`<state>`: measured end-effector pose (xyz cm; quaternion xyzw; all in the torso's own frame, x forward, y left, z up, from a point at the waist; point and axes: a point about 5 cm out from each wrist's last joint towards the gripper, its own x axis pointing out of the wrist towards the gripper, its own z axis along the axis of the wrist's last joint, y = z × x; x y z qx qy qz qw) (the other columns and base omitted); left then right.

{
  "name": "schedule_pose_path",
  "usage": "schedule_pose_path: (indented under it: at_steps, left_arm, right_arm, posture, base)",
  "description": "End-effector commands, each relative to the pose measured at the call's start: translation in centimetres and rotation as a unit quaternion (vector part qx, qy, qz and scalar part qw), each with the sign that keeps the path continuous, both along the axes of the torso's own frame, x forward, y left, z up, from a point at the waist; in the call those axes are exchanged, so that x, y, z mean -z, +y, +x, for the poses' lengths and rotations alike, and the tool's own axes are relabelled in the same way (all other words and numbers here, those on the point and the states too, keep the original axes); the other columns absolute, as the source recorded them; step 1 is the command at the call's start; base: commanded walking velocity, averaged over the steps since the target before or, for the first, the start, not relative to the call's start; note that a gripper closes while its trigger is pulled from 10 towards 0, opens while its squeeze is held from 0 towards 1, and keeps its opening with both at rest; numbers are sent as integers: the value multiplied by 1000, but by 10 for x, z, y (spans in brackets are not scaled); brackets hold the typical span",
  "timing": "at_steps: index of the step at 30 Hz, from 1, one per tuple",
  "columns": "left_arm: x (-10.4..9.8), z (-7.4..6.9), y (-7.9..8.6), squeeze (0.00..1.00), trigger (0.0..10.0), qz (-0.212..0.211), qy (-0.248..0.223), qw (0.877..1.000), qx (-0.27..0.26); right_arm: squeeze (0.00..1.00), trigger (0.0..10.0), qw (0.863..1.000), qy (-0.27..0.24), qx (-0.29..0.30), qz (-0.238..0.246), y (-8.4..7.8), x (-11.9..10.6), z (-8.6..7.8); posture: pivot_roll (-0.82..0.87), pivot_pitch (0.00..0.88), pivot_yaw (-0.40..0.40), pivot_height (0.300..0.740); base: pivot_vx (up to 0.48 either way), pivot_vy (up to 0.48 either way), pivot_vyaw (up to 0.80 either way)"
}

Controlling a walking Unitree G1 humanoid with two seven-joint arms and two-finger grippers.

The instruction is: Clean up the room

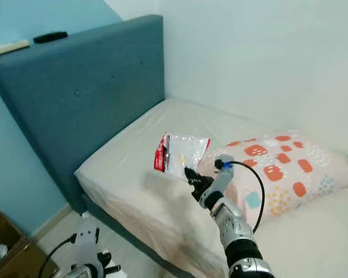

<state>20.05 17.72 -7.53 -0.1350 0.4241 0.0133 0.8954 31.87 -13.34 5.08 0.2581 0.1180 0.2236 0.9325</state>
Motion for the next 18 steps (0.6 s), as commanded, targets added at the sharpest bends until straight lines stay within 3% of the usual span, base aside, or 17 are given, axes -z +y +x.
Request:
schedule_pose_path:
  at_steps: [1,2,4,7,11,18]
  left_arm:
    - [3,-5,1,0,10000,9,10,1000,6]
    - [3,-5,1,0,10000,11,10,1000,7]
    - [3,-5,2,0,10000,13,10,1000,8]
    - [2,-3,2,0,10000,14,8,1000,9]
    - [1,-1,0,0,10000,16,5,1000,17]
    - [3,-3,-3,0,10000,23,16,999,33]
  right_arm:
    - [0,7882,998,43,12,-50,-5,19,-8]
    - [0,10000,996,57,13,-71,-8,27,-13]
    - [0,10000,993,76,16,-89,-13,38,-21]
    - [0,10000,979,146,42,-133,-29,65,-42]
    - [0,10000,947,220,43,-231,-43,96,-76]
    - [0,10000,934,246,36,-257,-44,109,-94]
  posture:
    - [49,0,-63,731]
    - [49,0,-63,731]
    - [49,0,-62,731]
    - [51,0,-61,731]
    - [50,0,-53,731]
    - [50,0,-42,731]
  base:
    - [0,0,0]
    - [0,0,0]
    - [0,0,0]
    - [0,0,0]
    - [0,0,769]
    - [0,0,767]
